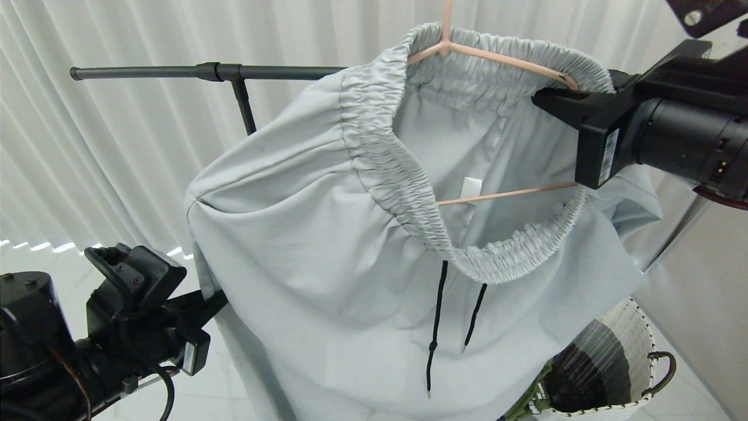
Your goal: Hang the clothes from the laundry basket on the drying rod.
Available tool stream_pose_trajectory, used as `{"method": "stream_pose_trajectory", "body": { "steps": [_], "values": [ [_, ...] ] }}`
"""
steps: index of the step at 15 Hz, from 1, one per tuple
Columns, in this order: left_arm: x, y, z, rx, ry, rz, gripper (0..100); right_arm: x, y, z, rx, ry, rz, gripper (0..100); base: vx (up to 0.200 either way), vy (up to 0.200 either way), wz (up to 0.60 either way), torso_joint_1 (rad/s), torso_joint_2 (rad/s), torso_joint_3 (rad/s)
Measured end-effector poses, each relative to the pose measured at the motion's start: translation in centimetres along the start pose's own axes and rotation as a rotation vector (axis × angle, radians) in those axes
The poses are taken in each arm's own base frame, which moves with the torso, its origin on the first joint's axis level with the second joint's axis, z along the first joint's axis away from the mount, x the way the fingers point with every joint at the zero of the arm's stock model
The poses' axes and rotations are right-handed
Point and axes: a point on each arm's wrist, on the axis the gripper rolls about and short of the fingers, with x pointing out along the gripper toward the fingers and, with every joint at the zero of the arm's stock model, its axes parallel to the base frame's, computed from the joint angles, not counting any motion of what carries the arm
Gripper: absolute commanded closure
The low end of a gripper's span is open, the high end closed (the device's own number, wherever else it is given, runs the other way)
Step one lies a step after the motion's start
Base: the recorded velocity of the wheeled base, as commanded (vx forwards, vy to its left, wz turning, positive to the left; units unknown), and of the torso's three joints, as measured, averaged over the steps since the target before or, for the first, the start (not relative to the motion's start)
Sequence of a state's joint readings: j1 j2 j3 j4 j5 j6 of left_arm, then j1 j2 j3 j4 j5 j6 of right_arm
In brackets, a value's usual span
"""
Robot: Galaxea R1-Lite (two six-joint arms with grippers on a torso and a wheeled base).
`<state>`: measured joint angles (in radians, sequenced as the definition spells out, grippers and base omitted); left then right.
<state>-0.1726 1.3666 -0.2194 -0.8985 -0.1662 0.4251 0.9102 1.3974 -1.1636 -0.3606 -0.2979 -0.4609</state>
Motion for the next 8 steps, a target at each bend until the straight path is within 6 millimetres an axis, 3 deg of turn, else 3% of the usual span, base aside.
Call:
{"method": "stream_pose_trajectory", "body": {
  "steps": [8],
  "values": [
    [-1.3, 4.0, -2.1, -0.064, 0.099, 0.237, 100, 0.2, -1.6, -0.4, -0.007, 0.020, -0.068, 100, 0.000, 0.000, 0.00, 0.000, 0.00, 0.000]
  ]
}}
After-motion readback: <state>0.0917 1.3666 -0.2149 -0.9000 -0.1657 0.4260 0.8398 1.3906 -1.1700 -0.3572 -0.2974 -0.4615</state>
